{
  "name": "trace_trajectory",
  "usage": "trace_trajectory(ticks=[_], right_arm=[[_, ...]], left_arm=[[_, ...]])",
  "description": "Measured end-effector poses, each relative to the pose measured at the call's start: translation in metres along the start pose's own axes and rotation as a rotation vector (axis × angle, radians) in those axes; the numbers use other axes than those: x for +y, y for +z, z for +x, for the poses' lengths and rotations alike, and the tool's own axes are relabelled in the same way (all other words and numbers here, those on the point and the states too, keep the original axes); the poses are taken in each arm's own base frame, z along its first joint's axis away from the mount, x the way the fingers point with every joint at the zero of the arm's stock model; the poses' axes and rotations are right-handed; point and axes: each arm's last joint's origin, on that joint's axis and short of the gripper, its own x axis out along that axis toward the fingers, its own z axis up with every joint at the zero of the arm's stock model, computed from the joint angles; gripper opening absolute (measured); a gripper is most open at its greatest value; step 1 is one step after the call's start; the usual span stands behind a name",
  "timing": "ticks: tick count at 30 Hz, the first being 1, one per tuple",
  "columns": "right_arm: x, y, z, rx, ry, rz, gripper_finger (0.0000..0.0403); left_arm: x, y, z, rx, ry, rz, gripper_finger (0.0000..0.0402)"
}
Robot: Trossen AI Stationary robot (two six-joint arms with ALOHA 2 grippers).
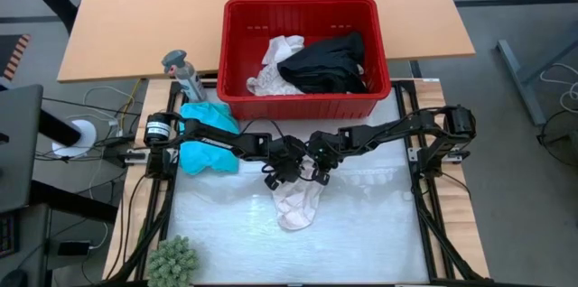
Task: Fold laundry
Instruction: Fold the white underwear
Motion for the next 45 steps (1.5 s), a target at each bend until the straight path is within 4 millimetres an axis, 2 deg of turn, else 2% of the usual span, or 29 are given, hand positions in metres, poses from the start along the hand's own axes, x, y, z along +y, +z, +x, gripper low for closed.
trace_trajectory(ticks=[8,17,23,30,36,45], right_arm=[[0.0,0.003,0.001,-0.025,-0.004,-0.007,0.004],[-0.006,0.007,0.0,-0.048,-0.008,-0.018,0.0047],[-0.006,0.006,0.0,-0.036,-0.008,-0.022,0.0085],[0.0,0.003,0.0,-0.029,0.004,-0.039,0.0135],[0.001,0.003,0.0,-0.026,0.005,-0.043,0.0151],[-0.014,0.004,-0.001,-0.018,-0.081,0.005,0.014]], left_arm=[[-0.003,-0.003,0.006,-0.003,-0.041,0.008,0.0173],[-0.016,-0.004,0.014,0.055,-0.099,-0.081,0.0173],[-0.015,-0.005,0.014,0.1,-0.049,-0.116,0.0173],[-0.012,-0.005,0.013,0.17,0.04,-0.042,0.0173],[-0.011,-0.005,0.012,0.184,0.062,-0.008,0.0173],[-0.02,-0.007,0.015,0.165,-0.052,-0.214,0.0173]])
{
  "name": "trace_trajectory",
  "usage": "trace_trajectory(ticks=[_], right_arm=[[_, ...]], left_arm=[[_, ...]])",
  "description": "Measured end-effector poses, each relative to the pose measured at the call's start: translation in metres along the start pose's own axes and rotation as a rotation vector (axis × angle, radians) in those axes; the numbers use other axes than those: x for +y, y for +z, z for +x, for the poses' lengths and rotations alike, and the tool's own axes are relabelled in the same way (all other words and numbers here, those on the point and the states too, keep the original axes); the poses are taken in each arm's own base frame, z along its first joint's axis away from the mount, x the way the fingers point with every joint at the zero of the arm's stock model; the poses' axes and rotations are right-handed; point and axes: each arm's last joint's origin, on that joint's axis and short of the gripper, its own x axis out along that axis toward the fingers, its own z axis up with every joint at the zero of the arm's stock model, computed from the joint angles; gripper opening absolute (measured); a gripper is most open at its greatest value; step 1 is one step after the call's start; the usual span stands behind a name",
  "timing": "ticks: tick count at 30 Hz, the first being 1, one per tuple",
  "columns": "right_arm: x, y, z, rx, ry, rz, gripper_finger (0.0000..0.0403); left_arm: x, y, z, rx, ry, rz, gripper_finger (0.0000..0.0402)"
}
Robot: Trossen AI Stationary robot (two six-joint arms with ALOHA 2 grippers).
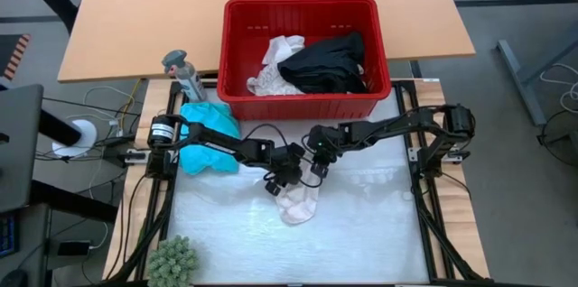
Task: Fold laundry
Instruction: Fold the white underwear
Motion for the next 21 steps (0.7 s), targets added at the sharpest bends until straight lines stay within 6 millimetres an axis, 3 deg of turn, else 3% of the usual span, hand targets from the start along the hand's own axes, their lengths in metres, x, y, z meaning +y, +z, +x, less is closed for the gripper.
trace_trajectory(ticks=[7,15,19,21], right_arm=[[-0.005,0.001,0.0,0.001,-0.01,-0.017,0.0139],[-0.003,-0.001,-0.001,0.031,0.025,-0.034,0.0139],[0.008,0.001,-0.009,-0.013,0.113,-0.06,0.0139],[0.014,0.002,-0.014,-0.039,0.134,-0.074,0.0139]], left_arm=[[-0.014,0.011,-0.006,0.012,-0.004,-0.058,0.0173],[-0.015,0.041,-0.057,-0.099,0.119,0.063,0.0173],[-0.002,0.03,-0.064,-0.026,0.173,0.032,0.0173],[0.009,0.017,-0.061,-0.027,0.121,-0.007,0.0173]])
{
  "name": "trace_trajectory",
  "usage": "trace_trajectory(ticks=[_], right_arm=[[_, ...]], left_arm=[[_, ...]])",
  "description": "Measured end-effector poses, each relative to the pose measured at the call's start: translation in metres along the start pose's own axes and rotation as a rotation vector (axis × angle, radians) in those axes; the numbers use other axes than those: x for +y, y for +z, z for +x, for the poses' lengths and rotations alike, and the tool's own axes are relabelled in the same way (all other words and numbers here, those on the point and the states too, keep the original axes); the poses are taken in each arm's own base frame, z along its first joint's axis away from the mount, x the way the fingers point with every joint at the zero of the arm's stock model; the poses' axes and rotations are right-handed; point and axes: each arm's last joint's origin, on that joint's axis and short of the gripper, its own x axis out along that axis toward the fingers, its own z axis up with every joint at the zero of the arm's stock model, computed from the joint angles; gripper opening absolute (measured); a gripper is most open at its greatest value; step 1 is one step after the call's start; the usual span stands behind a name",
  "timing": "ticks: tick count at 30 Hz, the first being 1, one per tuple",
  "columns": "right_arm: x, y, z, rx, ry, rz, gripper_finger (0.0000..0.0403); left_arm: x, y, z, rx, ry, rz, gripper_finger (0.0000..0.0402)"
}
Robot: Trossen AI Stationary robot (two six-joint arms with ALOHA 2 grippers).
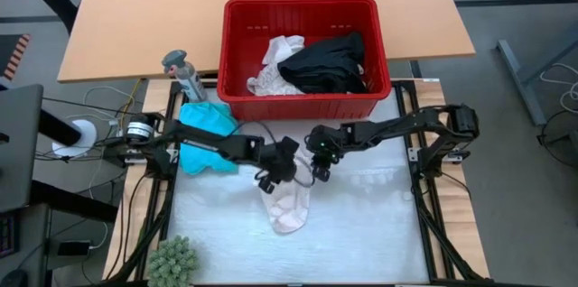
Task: Fold laundry
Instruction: Fold the white underwear
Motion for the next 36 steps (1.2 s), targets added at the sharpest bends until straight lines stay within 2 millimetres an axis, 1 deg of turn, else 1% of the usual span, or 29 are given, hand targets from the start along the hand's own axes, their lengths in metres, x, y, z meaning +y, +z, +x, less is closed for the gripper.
trace_trajectory(ticks=[2,4,5,7,10,15,18,20,24,29,32,36], right_arm=[[0.005,0.0,-0.005,-0.013,0.009,-0.012,0.0139],[0.009,0.0,-0.01,-0.029,0.008,-0.019,0.0139],[0.011,0.001,-0.012,-0.036,0.012,-0.022,0.0139],[0.013,0.001,-0.017,-0.048,0.017,-0.026,0.0139],[0.015,0.001,-0.022,-0.056,0.015,-0.031,0.0139],[0.017,0.001,-0.025,-0.072,0.003,-0.036,0.0139],[0.017,0.001,-0.023,-0.066,0.001,-0.033,0.0139],[0.018,0.001,-0.022,-0.064,0.002,-0.035,0.0139],[0.021,0.0,-0.019,-0.067,0.007,-0.043,0.0139],[0.022,-0.001,-0.018,-0.062,0.011,-0.048,0.0139],[0.022,0.0,-0.018,-0.065,0.012,-0.049,0.0139],[0.022,0.0,-0.017,-0.086,-0.007,-0.049,0.0134]], left_arm=[[0.008,-0.013,0.009,-0.01,-0.044,-0.023,0.0173],[0.012,-0.028,0.018,0.031,-0.062,-0.031,0.0173],[0.015,-0.031,0.02,0.025,-0.063,-0.039,0.0173],[0.023,-0.033,0.022,-0.041,-0.081,-0.063,0.0173],[0.028,-0.037,0.021,-0.101,-0.147,-0.087,0.0173],[0.026,-0.038,0.021,-0.133,-0.211,-0.104,0.0173],[0.019,-0.042,0.034,-0.088,-0.223,-0.082,0.0168],[0.015,-0.045,0.045,-0.059,-0.221,-0.071,0.0162],[0.017,-0.046,0.053,-0.047,-0.199,-0.075,0.0147],[0.017,-0.043,0.052,-0.043,-0.2,-0.073,0.012],[0.017,-0.041,0.051,-0.026,-0.207,-0.073,0.0095],[0.017,-0.034,0.049,-0.02,-0.214,-0.064,0.0049]])
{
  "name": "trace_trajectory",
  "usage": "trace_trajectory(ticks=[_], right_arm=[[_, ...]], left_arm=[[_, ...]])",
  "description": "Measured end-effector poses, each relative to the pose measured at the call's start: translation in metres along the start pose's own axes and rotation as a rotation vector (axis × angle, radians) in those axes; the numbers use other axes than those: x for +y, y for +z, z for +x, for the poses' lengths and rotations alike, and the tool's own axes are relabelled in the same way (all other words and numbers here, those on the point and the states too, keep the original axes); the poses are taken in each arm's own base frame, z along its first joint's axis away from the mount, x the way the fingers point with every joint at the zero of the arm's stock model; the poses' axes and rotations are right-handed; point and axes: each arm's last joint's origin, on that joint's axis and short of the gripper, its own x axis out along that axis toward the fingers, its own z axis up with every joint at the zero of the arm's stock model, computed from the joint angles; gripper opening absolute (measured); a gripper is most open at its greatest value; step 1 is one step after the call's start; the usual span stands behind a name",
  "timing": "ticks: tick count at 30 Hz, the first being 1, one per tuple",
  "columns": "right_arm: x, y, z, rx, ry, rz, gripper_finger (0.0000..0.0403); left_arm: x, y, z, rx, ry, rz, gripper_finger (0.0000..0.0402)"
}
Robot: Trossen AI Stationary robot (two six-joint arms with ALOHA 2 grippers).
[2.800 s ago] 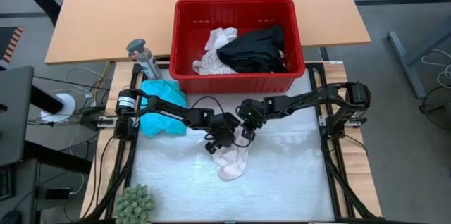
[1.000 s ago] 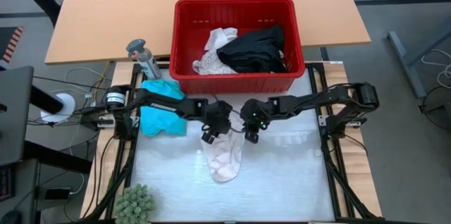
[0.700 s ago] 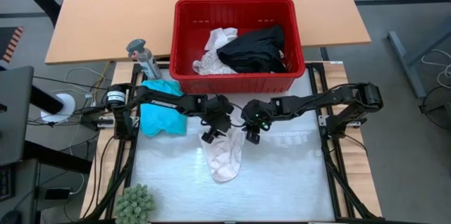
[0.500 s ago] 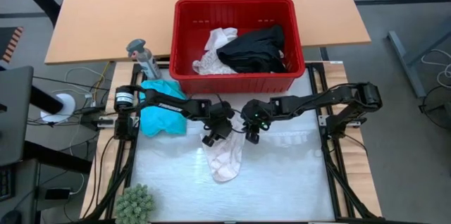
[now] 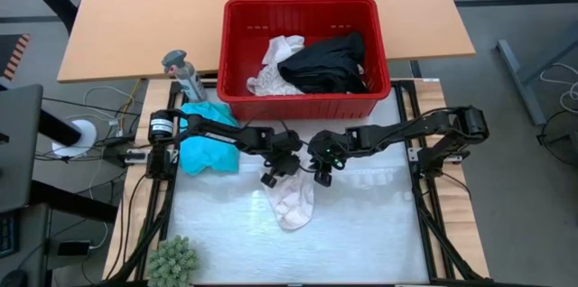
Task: Fold laundry
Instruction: Fold the white underwear
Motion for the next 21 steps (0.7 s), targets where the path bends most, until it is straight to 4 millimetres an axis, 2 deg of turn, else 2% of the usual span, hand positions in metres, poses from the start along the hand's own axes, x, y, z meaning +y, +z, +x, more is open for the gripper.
trace_trajectory(ticks=[4,13,21], right_arm=[[-0.003,-0.003,0.004,-0.059,-0.016,-0.005,0.0122],[-0.016,-0.025,0.015,-0.065,-0.1,0.011,0.0088],[-0.024,-0.032,0.02,-0.125,-0.105,0.02,0.0041]], left_arm=[[0.0,0.008,-0.002,-0.006,-0.003,0.01,0.0007],[-0.009,0.015,0.0,0.048,0.043,0.011,0.0002],[-0.019,0.022,0.002,0.079,0.086,0.044,0.0001]])
